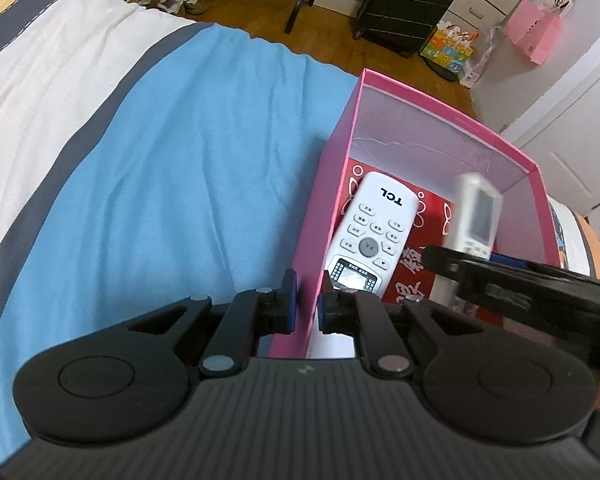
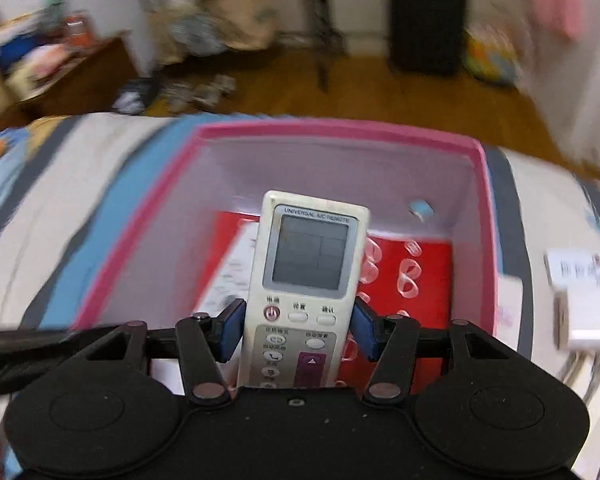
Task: Organize rigid objects
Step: 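Lower the AC remote into the box beside the TCL remote, release, then return the right tool and grasp the small white charger cube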
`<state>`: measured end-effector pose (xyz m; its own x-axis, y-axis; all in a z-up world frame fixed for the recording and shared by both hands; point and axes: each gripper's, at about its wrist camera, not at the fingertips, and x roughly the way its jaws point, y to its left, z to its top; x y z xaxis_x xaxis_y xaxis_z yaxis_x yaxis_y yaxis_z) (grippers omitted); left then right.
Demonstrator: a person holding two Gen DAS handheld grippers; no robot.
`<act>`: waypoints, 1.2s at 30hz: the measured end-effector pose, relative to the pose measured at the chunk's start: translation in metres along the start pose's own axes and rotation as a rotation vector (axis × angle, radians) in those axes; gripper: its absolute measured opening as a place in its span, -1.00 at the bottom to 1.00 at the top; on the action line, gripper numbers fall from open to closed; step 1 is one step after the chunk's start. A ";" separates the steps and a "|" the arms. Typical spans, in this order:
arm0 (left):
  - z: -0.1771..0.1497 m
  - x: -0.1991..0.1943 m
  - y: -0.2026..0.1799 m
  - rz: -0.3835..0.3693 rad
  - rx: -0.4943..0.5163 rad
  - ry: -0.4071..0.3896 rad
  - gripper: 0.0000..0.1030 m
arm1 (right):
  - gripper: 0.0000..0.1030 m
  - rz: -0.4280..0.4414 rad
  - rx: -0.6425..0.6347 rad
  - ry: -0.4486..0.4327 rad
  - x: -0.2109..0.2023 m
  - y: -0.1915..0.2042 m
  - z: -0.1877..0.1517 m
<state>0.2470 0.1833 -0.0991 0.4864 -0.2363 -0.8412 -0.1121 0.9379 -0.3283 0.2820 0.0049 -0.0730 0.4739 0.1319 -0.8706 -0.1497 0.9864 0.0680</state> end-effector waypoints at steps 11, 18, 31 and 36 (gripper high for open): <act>-0.001 0.000 0.000 0.002 0.007 -0.006 -0.81 | 0.15 -0.008 0.099 0.096 0.036 0.004 0.015; -0.001 -0.001 0.001 -0.001 0.003 -0.006 -0.81 | 0.15 0.023 0.252 0.078 0.035 -0.006 0.010; 0.000 0.000 -0.001 0.010 0.002 -0.008 -0.81 | 0.25 0.228 0.075 -0.233 -0.119 -0.041 -0.016; -0.001 -0.004 -0.003 0.018 -0.009 -0.008 -0.82 | 0.39 0.135 -0.099 -0.216 -0.141 -0.074 -0.032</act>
<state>0.2444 0.1815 -0.0948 0.4914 -0.2173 -0.8434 -0.1288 0.9396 -0.3171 0.1981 -0.0894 0.0294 0.6163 0.2897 -0.7323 -0.3031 0.9455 0.1189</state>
